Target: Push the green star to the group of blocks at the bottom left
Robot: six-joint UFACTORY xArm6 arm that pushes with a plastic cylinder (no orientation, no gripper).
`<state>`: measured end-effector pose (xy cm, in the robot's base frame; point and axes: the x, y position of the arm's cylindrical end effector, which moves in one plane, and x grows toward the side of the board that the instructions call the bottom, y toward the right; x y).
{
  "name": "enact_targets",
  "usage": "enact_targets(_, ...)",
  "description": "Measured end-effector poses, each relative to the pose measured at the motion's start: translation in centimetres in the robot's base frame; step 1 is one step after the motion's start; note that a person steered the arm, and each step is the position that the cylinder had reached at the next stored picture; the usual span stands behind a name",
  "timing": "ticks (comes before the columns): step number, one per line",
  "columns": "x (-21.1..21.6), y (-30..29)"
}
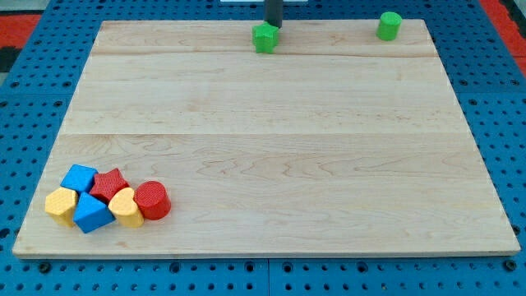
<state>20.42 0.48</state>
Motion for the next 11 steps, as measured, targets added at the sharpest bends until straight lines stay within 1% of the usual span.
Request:
enact_targets(2, 4.1, -0.1)
enact_targets(7, 16.0, -5.1)
enact_targets(8, 16.1, -6.6)
enact_targets(10, 16.1, -13.2)
enact_targets(11, 17.4, -15.6)
